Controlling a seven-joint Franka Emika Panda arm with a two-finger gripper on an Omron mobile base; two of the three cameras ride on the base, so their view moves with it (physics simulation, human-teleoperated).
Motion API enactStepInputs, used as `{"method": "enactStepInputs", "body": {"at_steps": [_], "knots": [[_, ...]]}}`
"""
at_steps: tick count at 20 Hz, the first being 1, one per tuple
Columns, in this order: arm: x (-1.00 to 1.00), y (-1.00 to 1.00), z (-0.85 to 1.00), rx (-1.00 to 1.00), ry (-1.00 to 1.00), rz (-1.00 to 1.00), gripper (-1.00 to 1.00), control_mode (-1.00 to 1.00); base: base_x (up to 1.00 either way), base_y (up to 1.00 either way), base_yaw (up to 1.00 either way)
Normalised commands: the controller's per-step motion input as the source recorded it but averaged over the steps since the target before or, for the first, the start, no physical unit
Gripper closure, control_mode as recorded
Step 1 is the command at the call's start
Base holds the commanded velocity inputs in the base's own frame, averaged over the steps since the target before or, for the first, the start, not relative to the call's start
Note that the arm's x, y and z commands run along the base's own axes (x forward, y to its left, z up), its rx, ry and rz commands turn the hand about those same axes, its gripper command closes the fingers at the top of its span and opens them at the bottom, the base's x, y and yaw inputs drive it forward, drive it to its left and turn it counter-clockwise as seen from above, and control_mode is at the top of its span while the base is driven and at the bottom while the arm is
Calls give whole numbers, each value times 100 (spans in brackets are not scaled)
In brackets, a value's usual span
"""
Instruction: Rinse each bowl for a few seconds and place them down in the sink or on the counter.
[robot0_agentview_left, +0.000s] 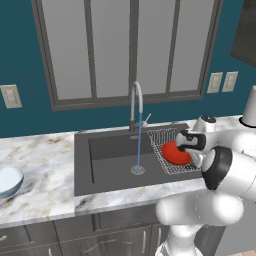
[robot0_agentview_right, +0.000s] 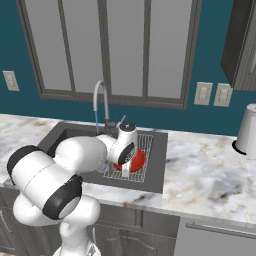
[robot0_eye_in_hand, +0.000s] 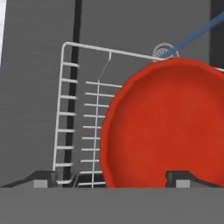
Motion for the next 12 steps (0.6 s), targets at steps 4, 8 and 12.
{"method": "enactStepInputs", "body": {"at_steps": [4,8,12], "knots": [[-14,8,66,0,-2,8,-100,-100,0,0,0],[-20,7,73,0,-1,8,-100,-100,0,0,0],[-22,24,66,0,0,13,-100,-100,0,0,0]]}}
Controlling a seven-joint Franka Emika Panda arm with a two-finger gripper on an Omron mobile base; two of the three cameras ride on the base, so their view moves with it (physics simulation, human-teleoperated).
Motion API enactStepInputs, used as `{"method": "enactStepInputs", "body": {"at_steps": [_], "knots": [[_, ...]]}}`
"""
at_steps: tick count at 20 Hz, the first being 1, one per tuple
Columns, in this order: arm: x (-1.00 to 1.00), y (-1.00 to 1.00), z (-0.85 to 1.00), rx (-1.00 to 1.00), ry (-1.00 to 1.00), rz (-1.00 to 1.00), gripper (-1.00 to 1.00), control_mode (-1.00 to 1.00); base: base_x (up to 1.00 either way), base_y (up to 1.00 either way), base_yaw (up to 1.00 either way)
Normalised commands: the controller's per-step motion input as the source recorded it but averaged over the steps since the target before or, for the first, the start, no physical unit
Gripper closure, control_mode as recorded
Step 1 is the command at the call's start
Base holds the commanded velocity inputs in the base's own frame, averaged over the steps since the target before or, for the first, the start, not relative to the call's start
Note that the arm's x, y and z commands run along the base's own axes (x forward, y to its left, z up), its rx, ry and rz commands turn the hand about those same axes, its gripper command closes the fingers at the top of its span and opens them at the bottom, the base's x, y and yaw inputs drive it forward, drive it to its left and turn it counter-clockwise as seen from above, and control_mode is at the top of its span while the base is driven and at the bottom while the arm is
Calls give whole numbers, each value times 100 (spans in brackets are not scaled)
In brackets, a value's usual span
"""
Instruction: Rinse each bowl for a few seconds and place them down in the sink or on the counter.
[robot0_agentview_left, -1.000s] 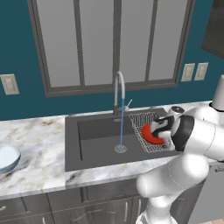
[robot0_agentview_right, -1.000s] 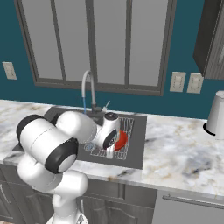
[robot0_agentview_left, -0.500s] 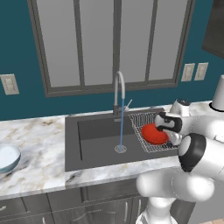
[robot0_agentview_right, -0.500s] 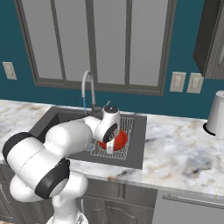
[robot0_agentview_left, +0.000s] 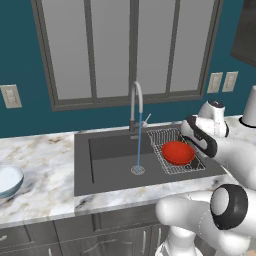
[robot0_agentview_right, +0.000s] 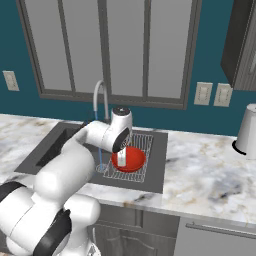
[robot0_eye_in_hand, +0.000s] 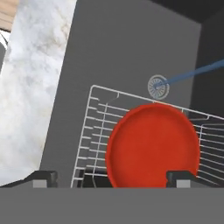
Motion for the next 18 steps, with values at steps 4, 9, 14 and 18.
{"method": "enactStepInputs", "body": {"at_steps": [4,9,14,18], "knots": [[-13,32,61,0,2,22,-100,-100,0,0,0],[-12,35,58,-1,1,25,-100,-100,0,0,0],[-20,38,59,-3,0,25,-100,-100,0,0,0],[-22,55,44,-6,0,23,-100,-100,0,0,0]]}}
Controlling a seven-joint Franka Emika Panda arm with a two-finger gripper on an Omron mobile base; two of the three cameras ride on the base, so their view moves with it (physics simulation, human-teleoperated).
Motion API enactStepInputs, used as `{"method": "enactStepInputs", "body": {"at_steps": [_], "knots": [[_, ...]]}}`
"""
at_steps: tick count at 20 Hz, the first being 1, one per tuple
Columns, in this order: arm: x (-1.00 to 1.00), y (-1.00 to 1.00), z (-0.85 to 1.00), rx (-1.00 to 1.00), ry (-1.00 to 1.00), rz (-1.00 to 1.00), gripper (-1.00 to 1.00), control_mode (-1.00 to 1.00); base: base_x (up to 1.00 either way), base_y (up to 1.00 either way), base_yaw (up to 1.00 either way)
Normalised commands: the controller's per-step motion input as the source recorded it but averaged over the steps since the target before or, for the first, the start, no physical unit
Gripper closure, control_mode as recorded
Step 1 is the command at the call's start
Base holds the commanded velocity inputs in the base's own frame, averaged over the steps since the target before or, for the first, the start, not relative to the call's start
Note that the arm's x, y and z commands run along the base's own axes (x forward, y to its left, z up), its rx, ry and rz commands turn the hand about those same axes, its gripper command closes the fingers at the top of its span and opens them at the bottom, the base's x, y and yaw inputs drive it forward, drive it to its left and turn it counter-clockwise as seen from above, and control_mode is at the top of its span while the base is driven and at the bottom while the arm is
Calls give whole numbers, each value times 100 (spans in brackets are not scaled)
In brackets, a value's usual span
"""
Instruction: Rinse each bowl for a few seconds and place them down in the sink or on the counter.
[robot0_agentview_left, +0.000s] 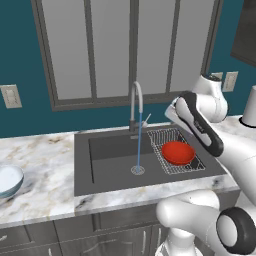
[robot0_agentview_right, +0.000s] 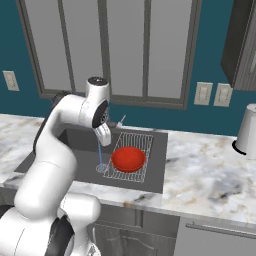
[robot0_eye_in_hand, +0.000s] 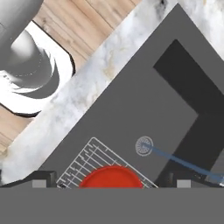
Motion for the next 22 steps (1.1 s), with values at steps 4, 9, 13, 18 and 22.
{"method": "enactStepInputs", "body": {"at_steps": [4,9,13,18,22], "knots": [[-19,68,27,-7,0,20,-100,-100,0,0,0],[-15,73,18,-6,0,18,-100,-100,0,0,0],[-9,78,9,-4,0,18,-100,-100,0,0,0],[-5,81,3,-4,0,18,-100,-100,0,0,0],[0,80,0,-1,1,19,-100,-100,0,0,0]]}}
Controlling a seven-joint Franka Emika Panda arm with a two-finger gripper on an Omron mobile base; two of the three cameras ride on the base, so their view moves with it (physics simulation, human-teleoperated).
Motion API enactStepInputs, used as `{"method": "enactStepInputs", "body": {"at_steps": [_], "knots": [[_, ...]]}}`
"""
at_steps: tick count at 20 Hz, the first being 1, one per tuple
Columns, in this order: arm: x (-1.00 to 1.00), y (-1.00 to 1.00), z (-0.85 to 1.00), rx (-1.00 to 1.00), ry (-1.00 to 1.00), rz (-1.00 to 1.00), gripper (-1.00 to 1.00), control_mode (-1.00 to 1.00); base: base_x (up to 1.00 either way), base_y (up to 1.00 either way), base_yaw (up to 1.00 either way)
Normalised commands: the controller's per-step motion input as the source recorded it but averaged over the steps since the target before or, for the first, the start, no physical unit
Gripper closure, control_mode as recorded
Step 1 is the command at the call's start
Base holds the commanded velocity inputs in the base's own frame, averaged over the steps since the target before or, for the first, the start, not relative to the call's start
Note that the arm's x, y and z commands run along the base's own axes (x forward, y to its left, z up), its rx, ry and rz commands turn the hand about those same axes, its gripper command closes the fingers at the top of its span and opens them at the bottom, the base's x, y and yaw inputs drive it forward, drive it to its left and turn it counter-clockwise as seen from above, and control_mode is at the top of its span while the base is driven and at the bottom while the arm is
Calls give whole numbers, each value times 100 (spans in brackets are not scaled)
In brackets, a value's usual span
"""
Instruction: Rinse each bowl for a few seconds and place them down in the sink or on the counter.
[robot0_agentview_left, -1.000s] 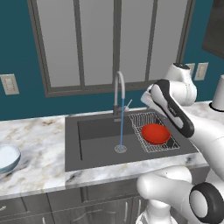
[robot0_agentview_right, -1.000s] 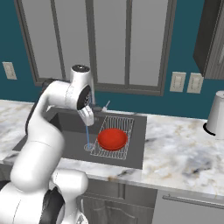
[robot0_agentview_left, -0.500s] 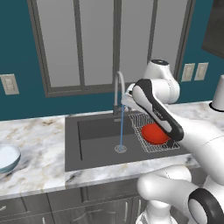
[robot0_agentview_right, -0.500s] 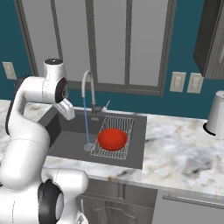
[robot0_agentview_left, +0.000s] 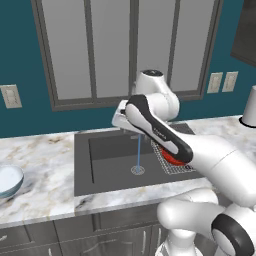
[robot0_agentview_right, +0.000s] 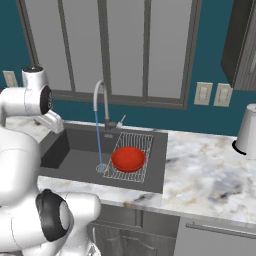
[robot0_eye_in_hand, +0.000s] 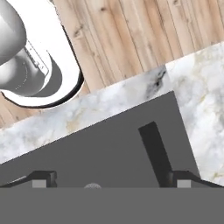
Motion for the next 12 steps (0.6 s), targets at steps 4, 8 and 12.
{"method": "enactStepInputs", "body": {"at_steps": [4,8,12], "knots": [[0,80,0,-1,2,20,-100,-100,0,0,0],[0,80,0,-1,4,19,-100,-100,0,0,0],[0,78,-2,0,7,17,-100,-100,0,0,0]]}}
